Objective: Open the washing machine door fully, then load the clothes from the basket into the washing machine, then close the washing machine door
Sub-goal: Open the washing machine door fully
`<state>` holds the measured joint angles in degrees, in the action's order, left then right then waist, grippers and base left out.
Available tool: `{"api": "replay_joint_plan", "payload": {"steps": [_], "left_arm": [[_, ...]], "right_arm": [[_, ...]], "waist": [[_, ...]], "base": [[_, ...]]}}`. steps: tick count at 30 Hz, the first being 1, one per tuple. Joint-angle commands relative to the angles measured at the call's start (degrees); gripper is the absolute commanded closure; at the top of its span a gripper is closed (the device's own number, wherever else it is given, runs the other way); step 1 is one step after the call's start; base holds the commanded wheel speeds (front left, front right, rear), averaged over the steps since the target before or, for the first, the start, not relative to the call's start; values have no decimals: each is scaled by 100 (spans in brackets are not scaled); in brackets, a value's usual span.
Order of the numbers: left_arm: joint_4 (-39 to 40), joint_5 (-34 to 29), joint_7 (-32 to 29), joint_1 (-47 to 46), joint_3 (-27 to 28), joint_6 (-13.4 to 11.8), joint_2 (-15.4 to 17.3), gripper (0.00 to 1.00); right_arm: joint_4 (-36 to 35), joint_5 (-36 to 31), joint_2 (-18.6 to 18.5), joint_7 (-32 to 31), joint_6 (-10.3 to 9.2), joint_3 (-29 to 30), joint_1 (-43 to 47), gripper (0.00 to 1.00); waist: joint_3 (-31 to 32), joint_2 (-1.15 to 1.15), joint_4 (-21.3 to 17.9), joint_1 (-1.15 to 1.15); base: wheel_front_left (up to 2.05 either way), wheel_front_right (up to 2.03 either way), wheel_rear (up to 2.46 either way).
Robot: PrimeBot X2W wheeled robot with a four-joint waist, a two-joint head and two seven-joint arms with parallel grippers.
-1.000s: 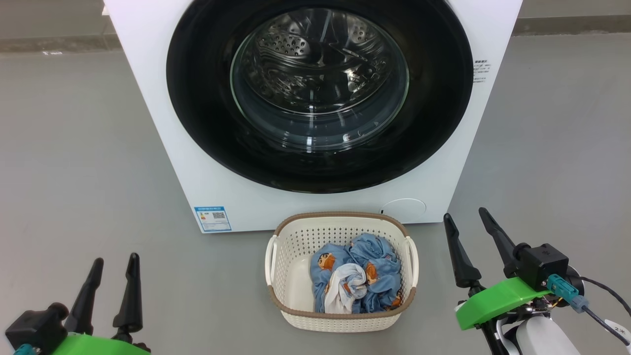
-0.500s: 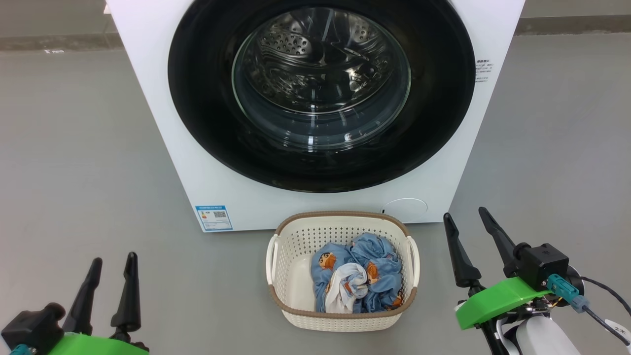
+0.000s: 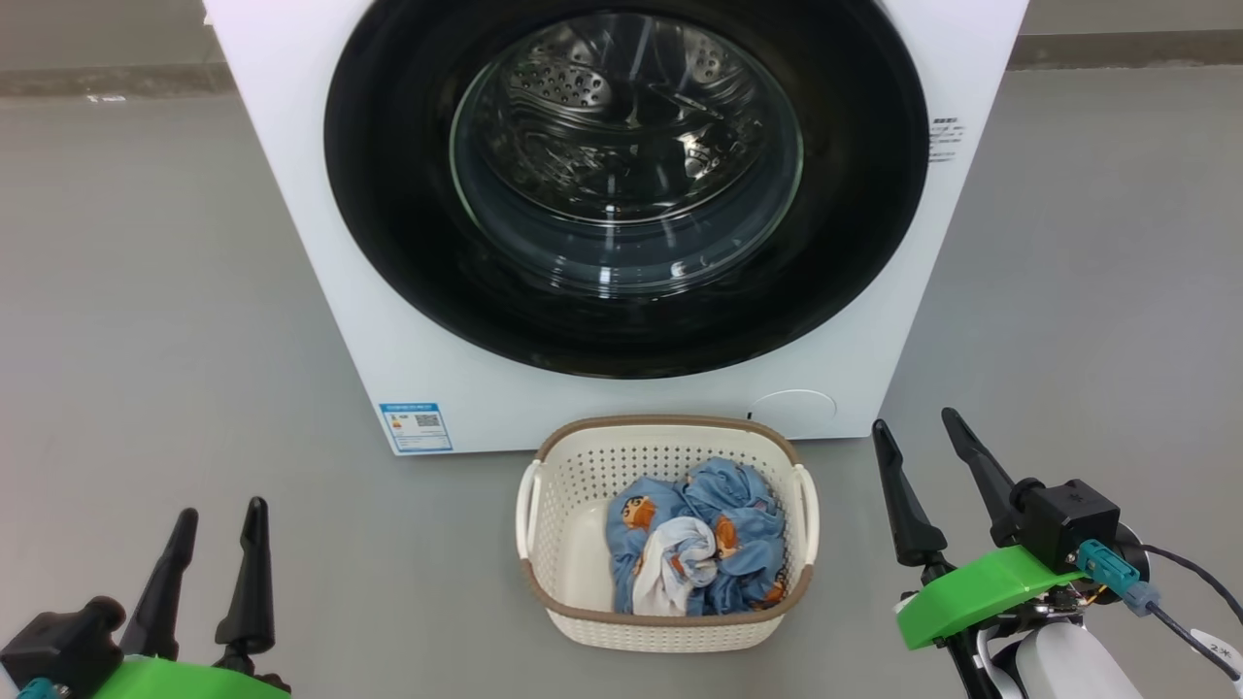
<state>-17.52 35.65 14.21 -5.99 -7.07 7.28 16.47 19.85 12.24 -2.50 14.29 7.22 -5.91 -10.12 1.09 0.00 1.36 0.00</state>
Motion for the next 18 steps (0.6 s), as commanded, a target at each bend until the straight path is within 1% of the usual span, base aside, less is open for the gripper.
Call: {"api": "replay_joint_plan", "payload": {"steps": [1,5,14,18], "left_arm": [[80,-51,79,-263,220,21,140,0],[73,-55,79,-264,228,21,126,0],[88,-8,79,-279,215,21,107,0],[106,10,79,-268,201,21,118,0]], "right_arm": [[-141,22,-38,71,26,-138,-171,0],[-134,28,-38,71,26,-144,-174,0],[-124,21,-38,71,26,-142,-176,0],[-118,12,-38,71,26,-147,-182,0]], "waist": [[3,0,-2,0],[6,0,-6,0],[3,0,-7,0],[9,0,-6,0]], "base": [[75,75,-151],[95,95,-190],[120,120,-239],[88,88,-176]]}}
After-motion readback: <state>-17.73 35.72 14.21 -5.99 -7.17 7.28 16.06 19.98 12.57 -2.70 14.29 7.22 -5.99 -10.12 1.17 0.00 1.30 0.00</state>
